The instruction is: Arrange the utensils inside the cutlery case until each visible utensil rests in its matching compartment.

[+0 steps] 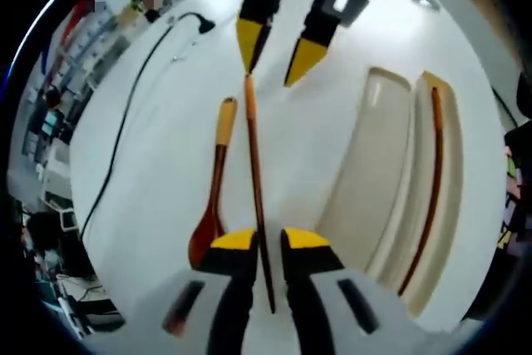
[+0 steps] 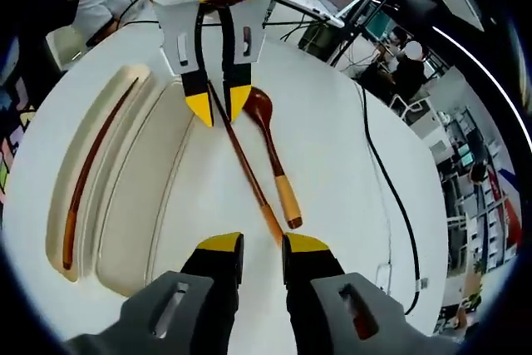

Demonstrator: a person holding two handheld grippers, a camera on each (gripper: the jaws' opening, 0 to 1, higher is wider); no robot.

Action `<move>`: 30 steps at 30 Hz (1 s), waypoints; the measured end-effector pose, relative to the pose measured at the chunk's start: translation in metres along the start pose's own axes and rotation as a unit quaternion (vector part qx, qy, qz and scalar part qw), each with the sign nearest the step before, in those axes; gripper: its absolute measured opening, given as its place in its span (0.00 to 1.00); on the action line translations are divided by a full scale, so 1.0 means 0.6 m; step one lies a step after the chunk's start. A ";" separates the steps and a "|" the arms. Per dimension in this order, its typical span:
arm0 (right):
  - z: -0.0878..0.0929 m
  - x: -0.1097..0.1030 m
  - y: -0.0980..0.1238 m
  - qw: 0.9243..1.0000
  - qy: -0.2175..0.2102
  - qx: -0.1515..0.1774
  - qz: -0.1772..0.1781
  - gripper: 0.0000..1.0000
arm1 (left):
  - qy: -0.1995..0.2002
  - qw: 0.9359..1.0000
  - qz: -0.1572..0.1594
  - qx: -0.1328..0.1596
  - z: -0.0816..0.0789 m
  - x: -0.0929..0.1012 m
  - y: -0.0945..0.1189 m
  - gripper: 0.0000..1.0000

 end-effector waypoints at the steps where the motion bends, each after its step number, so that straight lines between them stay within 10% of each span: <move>1: 0.002 0.000 -0.004 1.000 0.003 -0.002 -0.003 0.18 | 0.002 1.000 0.003 0.000 0.000 -0.001 0.000 0.11; 10: 0.011 0.012 -0.023 1.000 -0.016 0.003 -0.003 0.18 | 0.016 0.999 0.051 0.005 0.002 -0.011 -0.005 0.06; 30: 0.022 -0.003 -0.032 0.994 -0.098 0.011 -0.046 0.07 | -0.040 0.998 0.052 -0.007 -0.006 -0.017 -0.007 0.03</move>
Point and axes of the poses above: the point that each gripper's makers call its tool centre point, and the gripper's own axes: y roughly backward along the fingers, x roughly to its right, z roughly out of its underside, the point moved 10 cm from there along y, roughly backward along the fingers, and after that the axes turned 1 degree about -y, right-handed, at the moved point
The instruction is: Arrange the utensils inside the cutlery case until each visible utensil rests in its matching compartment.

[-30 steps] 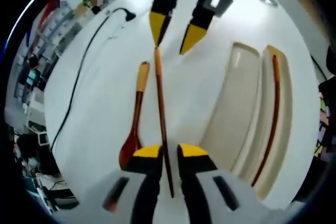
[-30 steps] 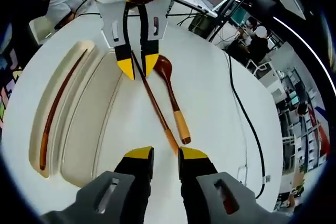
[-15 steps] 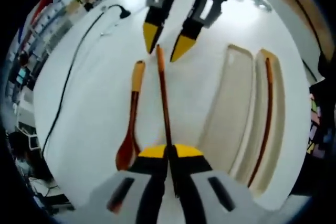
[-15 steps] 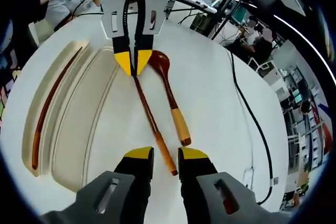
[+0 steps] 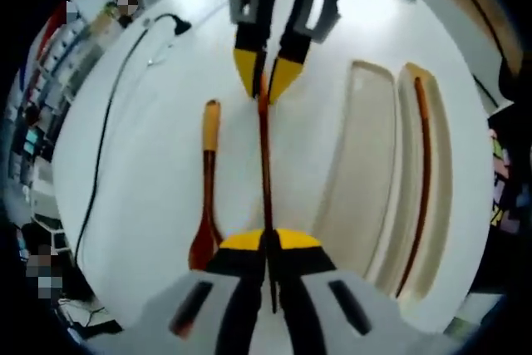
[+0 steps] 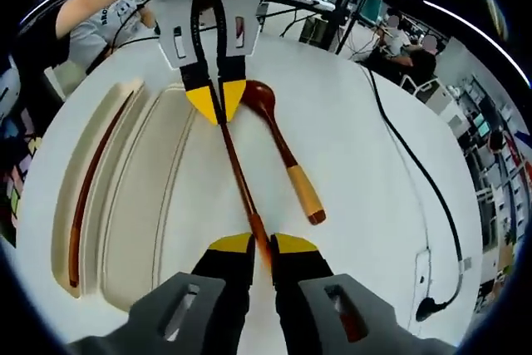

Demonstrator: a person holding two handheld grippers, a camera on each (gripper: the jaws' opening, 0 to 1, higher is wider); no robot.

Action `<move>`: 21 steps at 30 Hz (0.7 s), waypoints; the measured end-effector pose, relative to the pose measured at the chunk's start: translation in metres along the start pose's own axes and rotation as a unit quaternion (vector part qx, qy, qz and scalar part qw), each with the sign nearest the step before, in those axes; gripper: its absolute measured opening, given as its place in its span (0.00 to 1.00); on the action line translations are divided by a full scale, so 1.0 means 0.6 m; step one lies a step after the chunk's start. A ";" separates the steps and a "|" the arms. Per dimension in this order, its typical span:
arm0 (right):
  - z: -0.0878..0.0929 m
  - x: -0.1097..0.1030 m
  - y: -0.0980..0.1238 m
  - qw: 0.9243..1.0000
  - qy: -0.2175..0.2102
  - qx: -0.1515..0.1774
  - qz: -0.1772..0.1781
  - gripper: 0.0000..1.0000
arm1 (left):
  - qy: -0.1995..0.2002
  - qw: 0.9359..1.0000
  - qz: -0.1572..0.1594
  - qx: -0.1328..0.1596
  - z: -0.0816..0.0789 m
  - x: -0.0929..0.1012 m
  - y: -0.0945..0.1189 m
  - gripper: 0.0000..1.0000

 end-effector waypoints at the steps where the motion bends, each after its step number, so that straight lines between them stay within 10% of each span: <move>1: 0.000 -0.003 0.000 1.000 0.000 -0.004 -0.003 0.06 | 0.001 1.000 -0.001 -0.001 0.000 0.000 0.000 0.03; 21: 0.003 -0.021 0.011 0.997 0.061 0.012 0.034 0.04 | 0.009 1.000 -0.015 0.015 0.003 -0.007 -0.001 0.03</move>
Point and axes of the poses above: the point that each gripper's makers call its tool centre point, and the gripper's own axes: y roughly backward along the fingers, x roughly to its right, z roughly out of its underside, the point moved 10 cm from there along y, roughly backward along the fingers, and after that the axes turned 1 degree about -y, right-handed, at the moved point
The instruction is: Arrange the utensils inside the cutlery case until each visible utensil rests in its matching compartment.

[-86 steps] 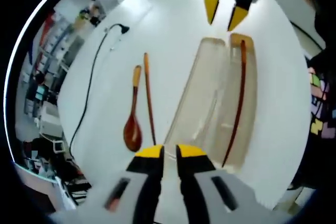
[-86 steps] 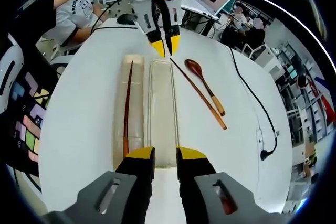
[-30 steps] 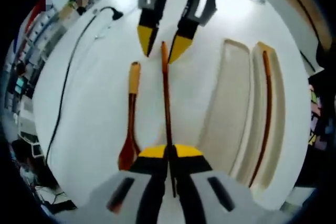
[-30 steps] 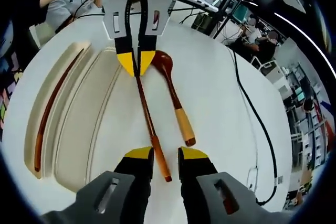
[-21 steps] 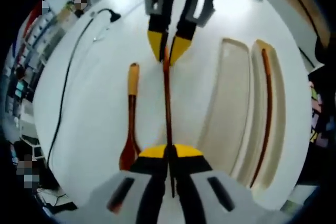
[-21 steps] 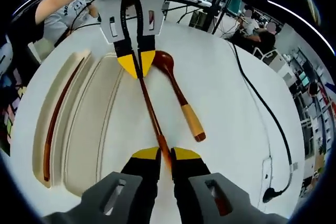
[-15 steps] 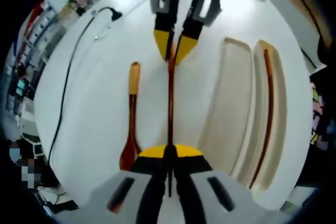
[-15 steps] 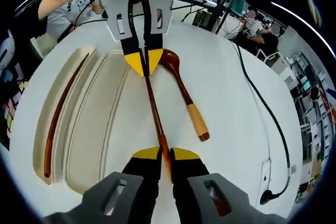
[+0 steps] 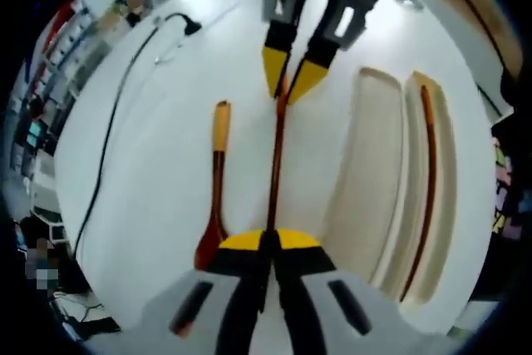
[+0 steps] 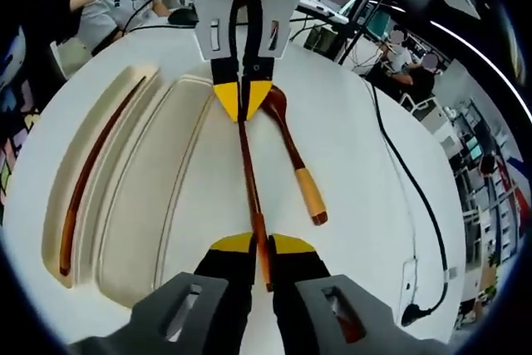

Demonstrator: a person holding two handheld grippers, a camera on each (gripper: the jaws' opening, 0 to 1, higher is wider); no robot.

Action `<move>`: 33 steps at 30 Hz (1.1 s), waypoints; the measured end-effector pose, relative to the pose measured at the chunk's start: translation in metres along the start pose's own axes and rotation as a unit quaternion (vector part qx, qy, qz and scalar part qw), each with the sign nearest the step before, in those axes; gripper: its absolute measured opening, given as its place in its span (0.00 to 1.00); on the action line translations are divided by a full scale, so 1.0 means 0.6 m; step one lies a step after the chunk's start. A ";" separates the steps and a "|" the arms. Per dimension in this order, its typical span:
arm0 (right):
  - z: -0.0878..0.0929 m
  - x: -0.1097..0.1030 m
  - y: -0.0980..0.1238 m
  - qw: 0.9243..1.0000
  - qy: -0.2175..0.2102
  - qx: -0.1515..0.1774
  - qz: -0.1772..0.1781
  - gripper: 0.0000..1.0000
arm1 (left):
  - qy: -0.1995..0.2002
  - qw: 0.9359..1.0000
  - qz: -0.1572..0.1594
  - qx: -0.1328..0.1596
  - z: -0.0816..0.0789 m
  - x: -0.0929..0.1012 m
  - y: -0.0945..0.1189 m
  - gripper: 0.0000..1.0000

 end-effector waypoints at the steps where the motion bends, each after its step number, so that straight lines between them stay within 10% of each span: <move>1: 0.000 -0.003 0.000 1.000 0.002 0.000 0.000 0.04 | -0.003 1.000 0.000 0.000 0.000 0.001 0.000 0.03; 33: -0.024 -0.054 0.098 0.997 -0.027 0.057 0.051 0.04 | -0.061 0.997 -0.029 0.033 -0.022 0.062 0.105 0.03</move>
Point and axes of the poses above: the point that each gripper's makers call its tool centre point, and the gripper's own axes: y roughly backward along the fingers, x roughly to its right, z roughly out of its underside, the point moved 10 cm from there along y, roughly backward along the fingers, and after that the axes turned 1 degree about -y, right-handed, at the moved point
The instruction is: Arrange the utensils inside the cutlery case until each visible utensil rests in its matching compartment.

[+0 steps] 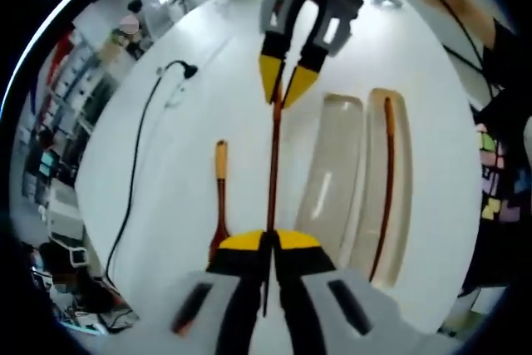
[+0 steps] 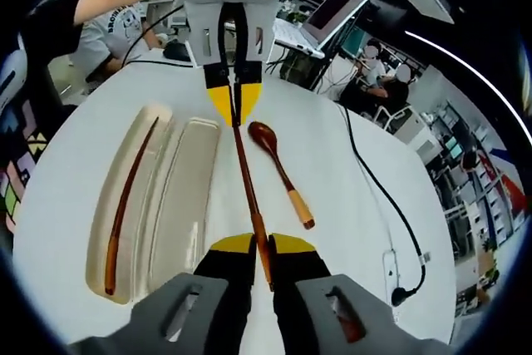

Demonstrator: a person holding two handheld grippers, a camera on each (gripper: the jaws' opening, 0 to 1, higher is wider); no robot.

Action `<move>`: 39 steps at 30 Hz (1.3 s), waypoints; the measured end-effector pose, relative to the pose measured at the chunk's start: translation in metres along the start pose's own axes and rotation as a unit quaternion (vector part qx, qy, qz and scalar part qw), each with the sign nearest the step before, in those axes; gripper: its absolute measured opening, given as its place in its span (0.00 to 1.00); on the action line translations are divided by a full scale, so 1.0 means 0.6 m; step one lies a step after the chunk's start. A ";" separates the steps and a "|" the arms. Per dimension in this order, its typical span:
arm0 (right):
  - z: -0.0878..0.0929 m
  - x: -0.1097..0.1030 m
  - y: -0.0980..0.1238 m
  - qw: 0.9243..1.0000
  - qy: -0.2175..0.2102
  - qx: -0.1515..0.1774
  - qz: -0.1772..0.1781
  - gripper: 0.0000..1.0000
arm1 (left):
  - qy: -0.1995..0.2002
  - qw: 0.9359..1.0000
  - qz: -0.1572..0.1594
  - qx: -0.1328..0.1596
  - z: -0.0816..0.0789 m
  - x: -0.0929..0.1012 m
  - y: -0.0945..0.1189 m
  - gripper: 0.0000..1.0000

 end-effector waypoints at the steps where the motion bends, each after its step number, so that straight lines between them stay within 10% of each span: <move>1: -0.001 -0.006 0.006 1.000 0.001 -0.001 0.000 0.04 | -0.003 1.000 0.001 0.002 -0.002 0.006 0.005 0.03; 18: 0.002 -0.115 0.058 1.000 -0.012 -0.009 -0.006 0.04 | -0.014 0.999 0.041 0.033 -0.002 0.089 0.016 0.03; 39: 0.009 -0.170 0.054 0.998 -0.032 -0.036 -0.043 0.04 | -0.028 0.995 0.089 0.034 0.016 0.138 -0.006 0.04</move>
Point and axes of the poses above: the point that each gripper's makers call its tool centre point, and the gripper's own axes: y roughly backward along the fingers, x roughly to its right, z roughly out of its underside, the point moved 10 cm from there along y, roughly backward along the fingers, and after that the axes turned 1 degree about -y, right-handed, at the moved point
